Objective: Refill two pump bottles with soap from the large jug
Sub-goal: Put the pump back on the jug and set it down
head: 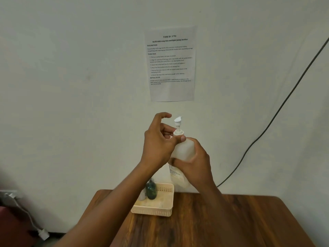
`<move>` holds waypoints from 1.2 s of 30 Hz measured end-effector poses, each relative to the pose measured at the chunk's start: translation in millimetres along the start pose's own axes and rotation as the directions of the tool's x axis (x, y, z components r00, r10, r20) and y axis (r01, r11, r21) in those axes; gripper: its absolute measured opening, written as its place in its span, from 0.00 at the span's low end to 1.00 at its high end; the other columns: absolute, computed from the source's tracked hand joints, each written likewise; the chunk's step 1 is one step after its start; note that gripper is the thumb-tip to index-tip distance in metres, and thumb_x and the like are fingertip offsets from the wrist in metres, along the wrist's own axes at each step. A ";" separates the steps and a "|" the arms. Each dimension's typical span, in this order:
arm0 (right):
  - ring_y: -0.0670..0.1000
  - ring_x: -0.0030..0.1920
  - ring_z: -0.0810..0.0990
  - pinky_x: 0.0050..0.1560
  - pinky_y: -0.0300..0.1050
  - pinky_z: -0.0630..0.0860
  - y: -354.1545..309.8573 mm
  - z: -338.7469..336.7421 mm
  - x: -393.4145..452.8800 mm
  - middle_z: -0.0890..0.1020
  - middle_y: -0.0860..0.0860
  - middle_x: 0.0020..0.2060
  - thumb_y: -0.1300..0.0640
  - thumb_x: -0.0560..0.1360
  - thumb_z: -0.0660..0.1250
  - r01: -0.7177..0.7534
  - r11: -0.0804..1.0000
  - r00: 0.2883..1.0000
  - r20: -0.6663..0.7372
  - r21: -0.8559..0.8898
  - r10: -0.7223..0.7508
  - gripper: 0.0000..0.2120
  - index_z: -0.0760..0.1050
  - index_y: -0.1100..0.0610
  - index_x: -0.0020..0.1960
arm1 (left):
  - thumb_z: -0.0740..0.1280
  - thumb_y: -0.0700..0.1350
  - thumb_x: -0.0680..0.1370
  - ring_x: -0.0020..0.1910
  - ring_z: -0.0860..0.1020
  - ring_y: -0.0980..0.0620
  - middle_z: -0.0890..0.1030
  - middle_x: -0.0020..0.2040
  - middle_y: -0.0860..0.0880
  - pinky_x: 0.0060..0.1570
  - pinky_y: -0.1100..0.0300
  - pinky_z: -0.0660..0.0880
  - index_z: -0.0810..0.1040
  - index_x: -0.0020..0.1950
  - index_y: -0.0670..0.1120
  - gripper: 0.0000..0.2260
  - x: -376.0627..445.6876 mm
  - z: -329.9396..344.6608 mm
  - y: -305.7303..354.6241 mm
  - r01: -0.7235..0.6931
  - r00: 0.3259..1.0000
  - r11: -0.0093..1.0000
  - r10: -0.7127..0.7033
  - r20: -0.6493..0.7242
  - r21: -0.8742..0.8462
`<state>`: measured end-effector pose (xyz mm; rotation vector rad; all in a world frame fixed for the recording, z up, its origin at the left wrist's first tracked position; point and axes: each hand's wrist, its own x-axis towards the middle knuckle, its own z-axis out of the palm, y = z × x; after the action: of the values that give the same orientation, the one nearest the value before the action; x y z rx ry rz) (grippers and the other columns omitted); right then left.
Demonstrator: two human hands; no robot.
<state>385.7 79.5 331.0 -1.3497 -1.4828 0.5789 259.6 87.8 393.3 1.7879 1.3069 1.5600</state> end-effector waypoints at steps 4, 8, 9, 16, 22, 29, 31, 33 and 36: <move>0.46 0.53 0.77 0.48 0.34 0.71 2.6 -3.0 2.3 0.74 0.38 0.55 0.42 0.65 0.79 0.005 1.000 1.000 0.013 0.030 -0.005 0.34 0.64 0.37 0.63 | 0.75 0.39 0.76 0.54 0.84 0.54 0.88 0.50 0.54 0.64 0.51 0.78 0.76 0.64 0.52 0.19 6.5 -11.6 1.2 0.072 0.981 0.995 -0.058 0.188 -0.067; 0.47 0.54 0.78 0.54 0.49 0.81 4.1 -3.3 3.1 0.77 0.40 0.55 0.42 0.62 0.79 -0.025 0.996 0.999 0.030 0.089 0.023 0.35 0.67 0.38 0.65 | 0.70 0.36 0.80 0.60 0.83 0.49 0.88 0.54 0.51 0.66 0.42 0.77 0.80 0.59 0.45 0.09 17.4 -22.0 -0.2 0.115 0.930 0.986 -0.063 0.363 -0.122; 0.48 0.54 0.79 0.54 0.51 0.81 2.2 -3.3 2.8 0.78 0.40 0.55 0.42 0.62 0.80 -0.031 0.995 0.999 0.026 0.095 0.029 0.36 0.67 0.38 0.65 | 0.70 0.37 0.80 0.60 0.83 0.51 0.88 0.55 0.52 0.67 0.42 0.76 0.81 0.58 0.45 0.08 18.5 -23.0 1.2 0.114 0.925 0.986 -0.060 0.375 -0.122; 0.48 0.57 0.77 0.60 0.51 0.78 -16.2 -3.9 5.6 0.76 0.43 0.59 0.42 0.64 0.80 -0.021 1.000 1.000 0.015 0.011 0.021 0.38 0.65 0.42 0.69 | 0.80 0.47 0.72 0.51 0.82 0.54 0.86 0.49 0.53 0.54 0.51 0.81 0.84 0.49 0.47 0.10 16.6 -14.8 9.0 0.009 0.989 0.998 0.001 0.146 -0.065; 0.49 0.54 0.81 0.52 0.54 0.83 -18.7 -19.0 4.7 0.81 0.44 0.54 0.44 0.58 0.81 -0.030 0.980 0.982 0.187 0.195 -0.007 0.36 0.71 0.41 0.63 | 0.69 0.33 0.79 0.59 0.84 0.42 0.85 0.58 0.36 0.61 0.54 0.79 0.80 0.63 0.32 0.13 34.0 -44.3 16.8 0.166 0.814 0.938 0.045 0.579 -0.305; 0.48 0.54 0.81 0.53 0.51 0.83 -34.1 -16.1 2.7 0.80 0.44 0.55 0.50 0.65 0.80 0.001 0.978 0.993 0.117 0.207 -0.025 0.32 0.70 0.42 0.65 | 0.75 0.42 0.77 0.61 0.82 0.49 0.86 0.58 0.49 0.63 0.52 0.79 0.85 0.60 0.44 0.12 24.5 -39.1 20.7 0.115 0.918 0.951 0.008 0.396 -0.286; 0.48 0.55 0.80 0.55 0.52 0.82 -36.2 -14.6 3.2 0.79 0.44 0.57 0.48 0.65 0.80 0.012 0.985 0.994 0.103 0.173 -0.030 0.33 0.68 0.41 0.66 | 0.80 0.46 0.72 0.54 0.82 0.52 0.86 0.51 0.51 0.54 0.55 0.80 0.86 0.54 0.48 0.12 21.1 -33.4 21.5 0.046 0.980 0.979 -0.006 0.200 -0.197; 0.47 0.55 0.80 0.54 0.51 0.82 -38.3 -15.5 3.2 0.79 0.43 0.56 0.47 0.64 0.80 0.024 0.987 0.993 0.107 0.160 -0.042 0.34 0.68 0.40 0.66 | 0.82 0.47 0.70 0.49 0.82 0.54 0.85 0.47 0.50 0.47 0.59 0.78 0.86 0.49 0.47 0.11 19.2 -32.4 22.4 0.009 0.993 0.989 0.009 0.120 -0.147; 0.48 0.53 0.82 0.50 0.51 0.84 -39.7 -24.1 3.2 0.81 0.43 0.53 0.47 0.60 0.81 0.034 0.973 0.982 0.173 0.230 -0.075 0.33 0.71 0.39 0.62 | 0.77 0.41 0.75 0.56 0.84 0.46 0.87 0.52 0.46 0.56 0.54 0.81 0.86 0.52 0.43 0.08 24.5 -43.5 22.7 0.031 0.964 0.973 0.032 0.265 -0.229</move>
<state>389.8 65.6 375.2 -1.0988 -1.5421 0.8271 225.7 87.0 436.4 1.7757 0.9568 1.3509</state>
